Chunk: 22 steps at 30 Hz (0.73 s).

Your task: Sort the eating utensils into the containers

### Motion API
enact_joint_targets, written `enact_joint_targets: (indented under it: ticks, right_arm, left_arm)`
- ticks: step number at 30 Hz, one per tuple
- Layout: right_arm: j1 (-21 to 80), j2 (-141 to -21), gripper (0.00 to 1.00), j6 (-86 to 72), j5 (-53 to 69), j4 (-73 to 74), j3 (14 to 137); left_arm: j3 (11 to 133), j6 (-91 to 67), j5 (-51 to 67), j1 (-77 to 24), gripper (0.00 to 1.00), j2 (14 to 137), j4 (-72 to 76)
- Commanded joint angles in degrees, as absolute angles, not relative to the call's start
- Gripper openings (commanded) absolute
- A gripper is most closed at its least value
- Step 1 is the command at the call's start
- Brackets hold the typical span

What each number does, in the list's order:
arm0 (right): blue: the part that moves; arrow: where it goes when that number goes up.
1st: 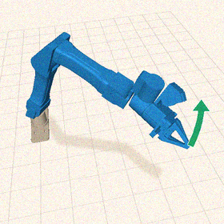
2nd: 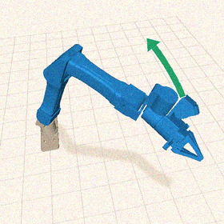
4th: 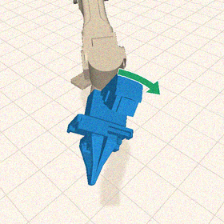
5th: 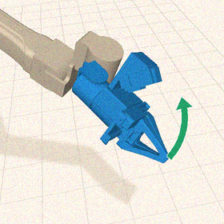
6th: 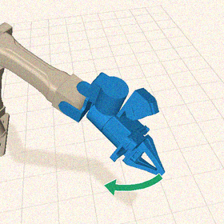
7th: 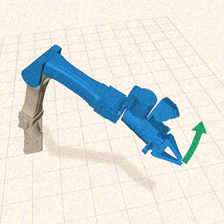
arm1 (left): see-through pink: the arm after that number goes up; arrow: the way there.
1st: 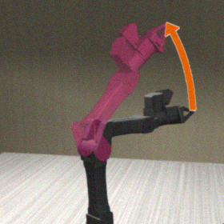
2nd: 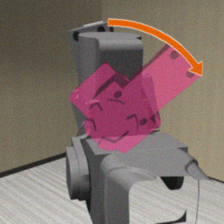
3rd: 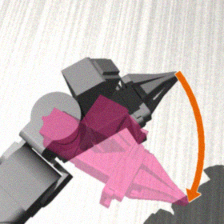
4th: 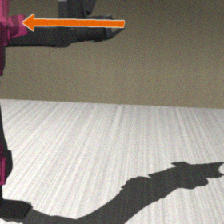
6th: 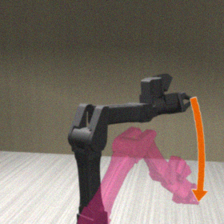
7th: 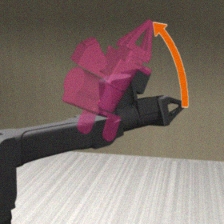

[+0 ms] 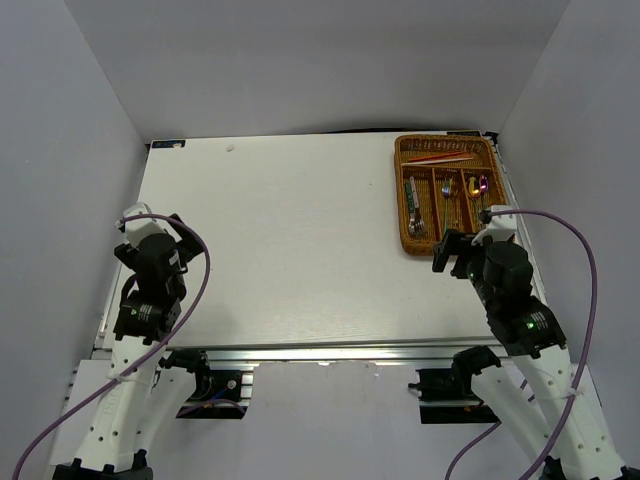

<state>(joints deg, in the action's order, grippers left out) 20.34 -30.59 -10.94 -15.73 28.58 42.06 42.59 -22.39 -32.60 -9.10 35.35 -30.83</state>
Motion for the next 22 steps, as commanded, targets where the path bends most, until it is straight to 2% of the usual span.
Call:
enact_joint_targets:
  ticks: [1,22]
  right_arm:
    - [20.48,-29.27,0.89,-10.99,-17.49,26.98,41.66]
    - [20.48,-28.21,0.89,-11.16,-17.23,26.63,40.52]
  left_arm:
    - [42.28,-22.85,-33.58,-8.88,0.98,34.89,-30.24]
    - [41.92,-22.68,-32.34,-8.88,0.98,35.16,-29.80]
